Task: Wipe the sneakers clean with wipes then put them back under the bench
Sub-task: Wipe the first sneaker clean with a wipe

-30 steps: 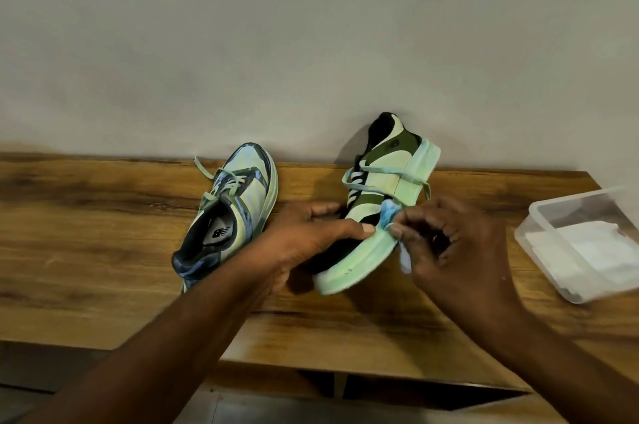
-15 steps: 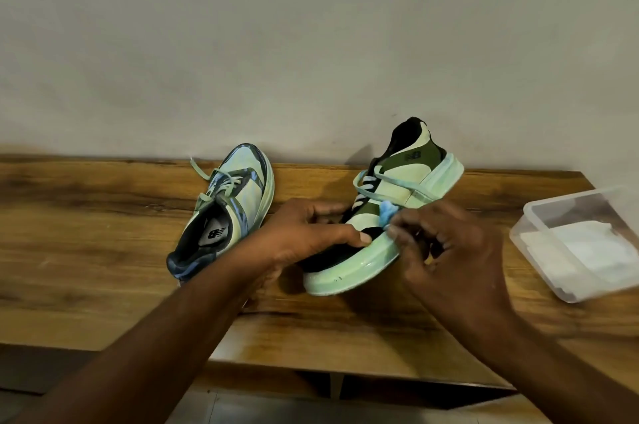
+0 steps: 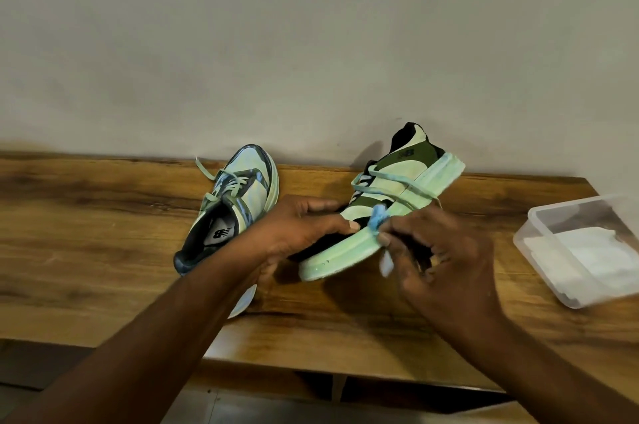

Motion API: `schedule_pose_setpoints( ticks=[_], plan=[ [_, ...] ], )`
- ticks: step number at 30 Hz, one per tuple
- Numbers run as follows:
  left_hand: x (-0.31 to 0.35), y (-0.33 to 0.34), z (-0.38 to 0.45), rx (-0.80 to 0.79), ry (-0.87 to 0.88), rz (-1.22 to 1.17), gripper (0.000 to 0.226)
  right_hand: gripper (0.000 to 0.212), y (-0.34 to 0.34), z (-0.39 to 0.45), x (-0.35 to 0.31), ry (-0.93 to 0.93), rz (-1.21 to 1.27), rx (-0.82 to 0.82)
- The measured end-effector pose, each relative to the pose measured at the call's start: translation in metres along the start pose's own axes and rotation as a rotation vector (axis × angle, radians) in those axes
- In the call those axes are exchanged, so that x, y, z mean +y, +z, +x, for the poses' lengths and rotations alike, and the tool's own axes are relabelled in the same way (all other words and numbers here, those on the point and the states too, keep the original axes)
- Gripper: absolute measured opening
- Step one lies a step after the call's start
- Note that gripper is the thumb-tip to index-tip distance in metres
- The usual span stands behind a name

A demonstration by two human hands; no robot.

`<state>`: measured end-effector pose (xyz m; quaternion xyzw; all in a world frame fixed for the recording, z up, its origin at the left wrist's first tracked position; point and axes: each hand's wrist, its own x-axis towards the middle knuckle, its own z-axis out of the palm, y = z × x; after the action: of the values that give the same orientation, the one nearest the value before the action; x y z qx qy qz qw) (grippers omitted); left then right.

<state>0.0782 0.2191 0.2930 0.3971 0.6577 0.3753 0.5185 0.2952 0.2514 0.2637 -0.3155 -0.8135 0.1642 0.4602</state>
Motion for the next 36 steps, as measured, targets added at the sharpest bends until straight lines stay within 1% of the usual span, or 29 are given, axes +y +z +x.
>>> schedule_pose_setpoints(
  ticks=[2, 4, 8, 10, 12, 15, 17, 19, 21, 23, 25, 28, 30, 32, 36],
  plan=[
    [-0.002, -0.001, 0.001, 0.008, -0.003, -0.015, 0.032, 0.018, 0.005, -0.005, -0.008, -0.08, 0.021, -0.044],
    [-0.004, -0.002, 0.001, -0.004, -0.001, -0.01, 0.033, 0.019, 0.002, -0.001, -0.004, -0.079, -0.007, -0.058],
    [-0.003, -0.002, 0.0, -0.042, 0.026, 0.011, 0.035, 0.032, -0.013, 0.018, 0.019, 0.147, -0.009, 0.038],
    [-0.002, 0.0, 0.0, -0.048, 0.037, 0.016, 0.034, 0.034, -0.013, 0.018, 0.02, 0.185, 0.0, 0.053],
    [-0.003, 0.0, 0.002, -0.044, 0.047, 0.01, 0.033, 0.028, -0.006, 0.012, 0.008, 0.112, 0.005, 0.011],
    [-0.006, 0.0, 0.005, -0.045, 0.069, -0.02, 0.032, 0.02, 0.008, -0.002, -0.013, -0.078, 0.035, -0.074],
    [-0.006, 0.001, 0.004, -0.049, 0.093, -0.018, 0.033, 0.02, 0.009, 0.0, -0.011, -0.099, 0.039, -0.099],
    [-0.005, 0.002, 0.003, -0.062, 0.118, 0.02, 0.035, 0.02, 0.004, 0.007, 0.001, -0.013, 0.012, -0.052],
    [-0.003, 0.003, 0.003, -0.071, 0.127, 0.047, 0.036, 0.023, -0.004, 0.015, 0.013, 0.133, -0.011, 0.013],
    [-0.002, 0.005, 0.004, -0.046, 0.143, 0.074, 0.035, 0.025, -0.006, 0.016, 0.016, 0.212, -0.029, 0.062],
    [-0.002, 0.006, 0.005, -0.028, 0.162, 0.088, 0.035, 0.024, -0.002, 0.011, 0.008, 0.187, -0.059, 0.054],
    [-0.005, 0.007, 0.006, -0.043, 0.202, 0.099, 0.041, 0.02, 0.006, -0.002, -0.01, 0.014, -0.073, -0.055],
    [-0.007, 0.007, 0.006, -0.043, 0.234, 0.14, 0.043, 0.019, 0.007, -0.005, -0.012, -0.054, -0.101, -0.125],
    [-0.007, 0.007, 0.007, -0.049, 0.234, 0.143, 0.043, 0.021, 0.001, 0.001, -0.005, -0.02, -0.14, -0.109],
    [-0.007, 0.008, 0.008, -0.039, 0.242, 0.113, 0.039, 0.022, -0.011, 0.013, 0.007, 0.072, -0.18, -0.002]
  ],
)
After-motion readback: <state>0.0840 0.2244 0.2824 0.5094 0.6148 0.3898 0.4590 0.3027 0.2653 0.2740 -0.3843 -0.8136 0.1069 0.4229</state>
